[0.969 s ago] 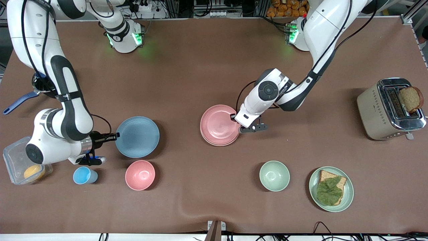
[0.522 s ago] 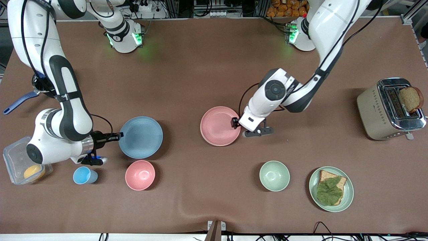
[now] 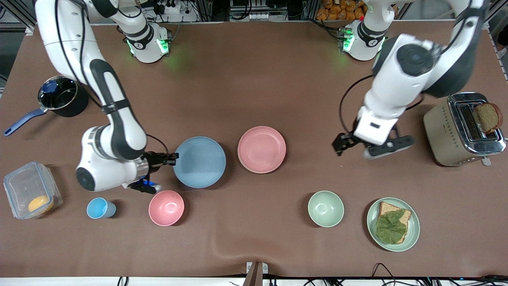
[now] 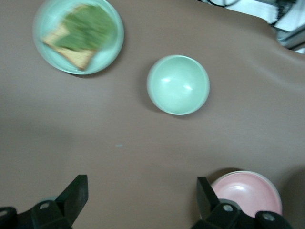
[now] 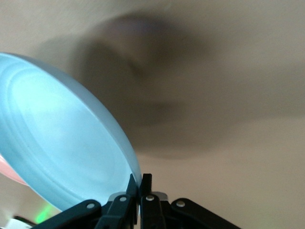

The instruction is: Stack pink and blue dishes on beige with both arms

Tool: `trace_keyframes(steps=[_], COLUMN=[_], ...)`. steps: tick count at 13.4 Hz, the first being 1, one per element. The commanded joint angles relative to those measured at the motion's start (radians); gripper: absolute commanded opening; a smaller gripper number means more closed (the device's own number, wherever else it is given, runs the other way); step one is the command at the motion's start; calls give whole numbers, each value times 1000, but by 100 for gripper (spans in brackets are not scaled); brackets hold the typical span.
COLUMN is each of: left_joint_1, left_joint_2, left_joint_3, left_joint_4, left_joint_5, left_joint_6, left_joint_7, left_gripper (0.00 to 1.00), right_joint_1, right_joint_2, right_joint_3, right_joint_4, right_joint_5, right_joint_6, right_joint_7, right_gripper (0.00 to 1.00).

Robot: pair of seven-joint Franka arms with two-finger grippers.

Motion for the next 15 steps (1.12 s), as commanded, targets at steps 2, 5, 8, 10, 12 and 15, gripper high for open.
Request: trace_keyframes(steps=[2,5,8,10,12,15], left_joint_1=[31,117,75,-34,-70,-140], left_joint_2=[7,-8,-62,-64,-68,-93], left_joint_3=[-6,-15,93,241,270,388], left_joint_4=[175,224,230,253,274,275], left_joint_5=[9,-35,-65,-65,-58,-93], left_joint_6=[-251,-314,-354,-436,-480,-504], left_joint_7=[108,286,430,501,535,560], left_gripper=[100,100,100,100,100,100], right_joint_1=[87,179,234,251,279,304], right_joint_2=[-22,-25,-60,-62,-60,-59], right_joint_3=[-9,-7,-6,-6,-6,-6], right_joint_4=[-28,-70,-157,-155,-154,-143], right_joint_5=[86,87,179,187,187,189], right_joint_6=[35,118,209,216,255,285], right_joint_7=[167,287,318,345,384,430], right_gripper=[0,0,0,0,0,0])
